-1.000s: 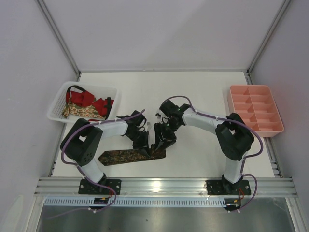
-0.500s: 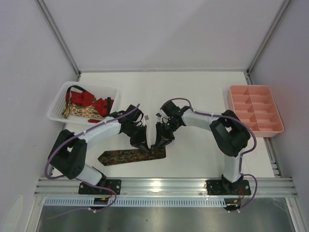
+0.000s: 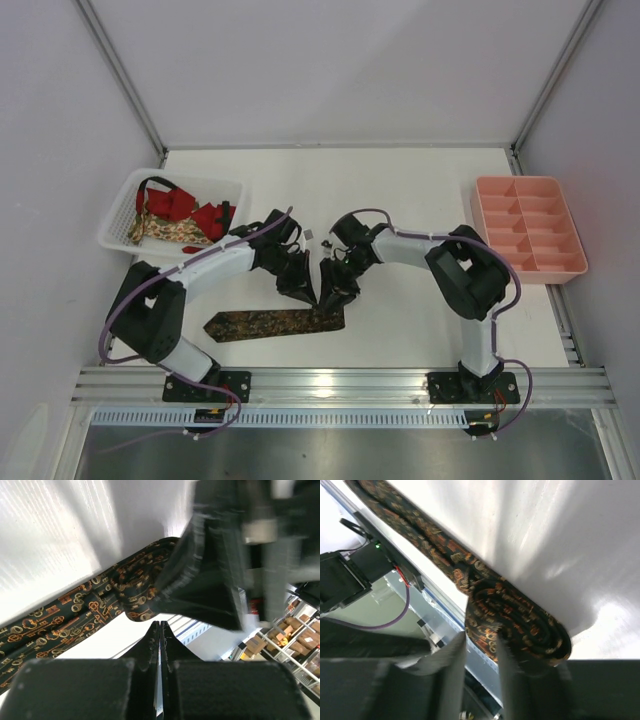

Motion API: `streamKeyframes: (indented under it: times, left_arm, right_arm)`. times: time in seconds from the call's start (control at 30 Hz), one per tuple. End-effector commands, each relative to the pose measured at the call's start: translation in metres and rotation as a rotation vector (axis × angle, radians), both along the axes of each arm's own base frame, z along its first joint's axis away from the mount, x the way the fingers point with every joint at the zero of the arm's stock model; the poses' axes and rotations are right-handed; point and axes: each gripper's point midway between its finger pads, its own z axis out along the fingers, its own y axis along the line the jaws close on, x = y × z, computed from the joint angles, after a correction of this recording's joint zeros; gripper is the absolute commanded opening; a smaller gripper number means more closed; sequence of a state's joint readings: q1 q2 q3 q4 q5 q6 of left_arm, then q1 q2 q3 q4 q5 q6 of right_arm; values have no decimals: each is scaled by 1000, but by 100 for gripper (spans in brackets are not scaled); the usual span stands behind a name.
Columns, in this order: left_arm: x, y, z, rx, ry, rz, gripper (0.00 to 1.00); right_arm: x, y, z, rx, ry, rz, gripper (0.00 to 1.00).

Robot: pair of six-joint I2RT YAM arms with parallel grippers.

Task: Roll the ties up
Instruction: Roll the tie

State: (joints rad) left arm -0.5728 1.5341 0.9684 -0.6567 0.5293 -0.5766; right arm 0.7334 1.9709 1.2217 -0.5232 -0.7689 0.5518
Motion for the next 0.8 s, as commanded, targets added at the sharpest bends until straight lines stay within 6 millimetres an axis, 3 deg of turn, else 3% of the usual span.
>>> streamKeyframes:
  times: [0.0,0.2,0.27,0.33,0.37,0.47,0.57,0.67,0.77]
  left_arm:
    - [5,-8,2,-45,2,6,1]
    - [6,-4,-1,-29,-7,6,1]
    - [6,-1,-1,-27,-10,15,1]
    - [8,4,-1,-21,-25,32,1]
    - [8,6,0,-17,-29,39,1]
    - [11,15,-2,-10,-38,69,2]
    - [10,17,0,-41,-40,76,3]
    - [6,6,8,-131,-30,50,4]
    - [2,-9,13,-239,29,63,4]
  right_arm:
    - [18,-8,35,42,-107,-28,38]
    - [41,-23,70,54,-341,2,68]
    - [48,-25,83,79,-425,23,72]
    - [53,-21,100,147,-536,57,85]
    - [50,-21,100,162,-577,87,99]
    - [43,-9,112,244,-875,258,100]
    - [38,-10,97,205,-1114,391,100]
    - [42,-13,86,194,-1127,439,100]
    - [28,-20,78,243,-1101,557,100]
